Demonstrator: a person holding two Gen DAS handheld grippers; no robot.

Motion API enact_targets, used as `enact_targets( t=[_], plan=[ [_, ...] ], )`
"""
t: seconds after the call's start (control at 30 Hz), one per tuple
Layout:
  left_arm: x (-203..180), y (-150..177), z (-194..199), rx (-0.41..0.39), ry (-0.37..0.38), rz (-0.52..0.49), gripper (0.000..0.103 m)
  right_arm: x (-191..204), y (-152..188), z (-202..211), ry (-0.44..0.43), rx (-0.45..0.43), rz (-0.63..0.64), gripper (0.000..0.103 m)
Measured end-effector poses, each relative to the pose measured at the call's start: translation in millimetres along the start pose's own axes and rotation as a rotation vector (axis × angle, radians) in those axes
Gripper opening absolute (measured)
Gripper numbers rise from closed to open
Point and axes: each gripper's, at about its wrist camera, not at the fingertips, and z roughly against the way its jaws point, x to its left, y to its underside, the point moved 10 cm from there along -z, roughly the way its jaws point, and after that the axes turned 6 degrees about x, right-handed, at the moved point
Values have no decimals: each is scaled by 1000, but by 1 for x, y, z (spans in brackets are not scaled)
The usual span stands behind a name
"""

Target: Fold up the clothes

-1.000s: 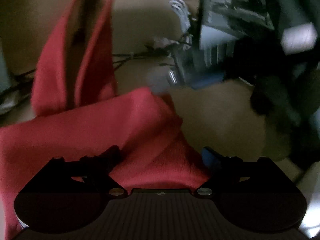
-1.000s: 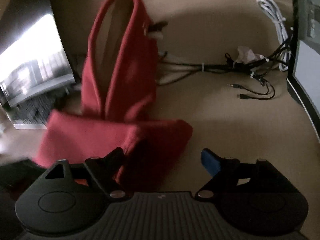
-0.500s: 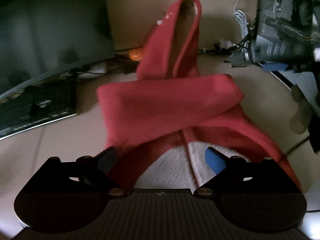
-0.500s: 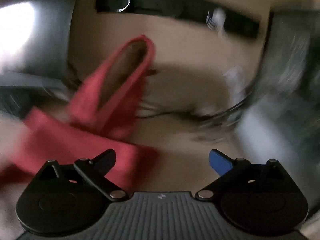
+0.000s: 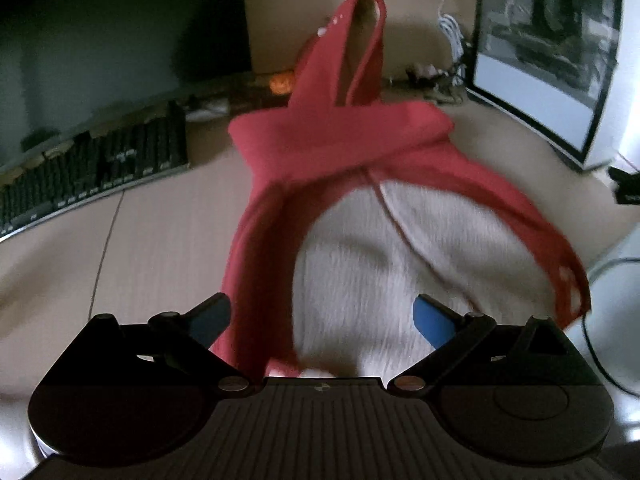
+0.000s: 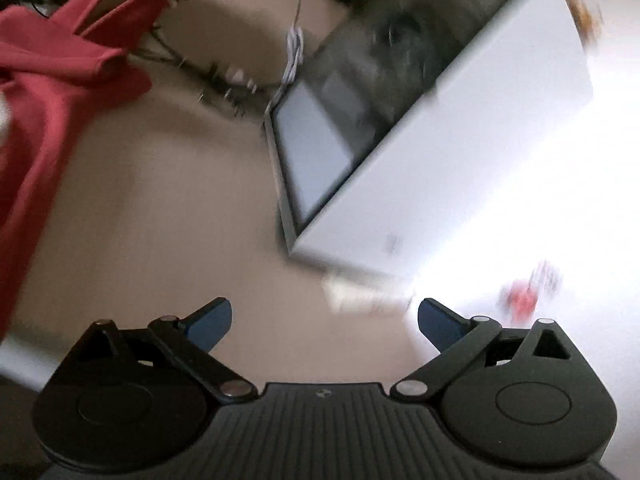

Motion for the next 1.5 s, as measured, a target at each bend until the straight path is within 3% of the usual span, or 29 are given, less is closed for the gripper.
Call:
enact_targets(
  t=[0.17,0.23,0.3,0.4,0.53,0.7,0.8,1.07,1.23,1.33,1.5],
  plan=[
    [14,31,6,10,-36,-32,100,49,35,49,-313,-10,-123,102],
    [20,44,8,15,-51,-45,100,73,34,66,-404,-46,-123,103],
    [26,56,10,19,-67,-57,100,98,31,78,-443,-74,-76,103],
    [35,74,14,26,-90,-76,100,132,16,74,-417,-71,-15,103],
    [44,78,12,16,-158,-102,100,144,17,46,-379,-15,-63,103],
    [60,71,9,10,-227,-69,100,127,19,29,-299,-15,-105,103],
    [68,68,8,12,-252,-47,100,117,22,26,-300,-10,-126,103],
    [66,70,-1,19,-249,-90,100,122,20,21,-298,-8,-134,102],
    [83,43,17,-43,-234,-12,101,62,-21,65,-304,-177,-306,102],
    [92,27,27,-57,-199,38,101,54,-41,74,-282,-219,-296,102],
    [104,15,21,-28,-154,118,101,72,-44,59,-285,-159,-274,103]
  ],
)
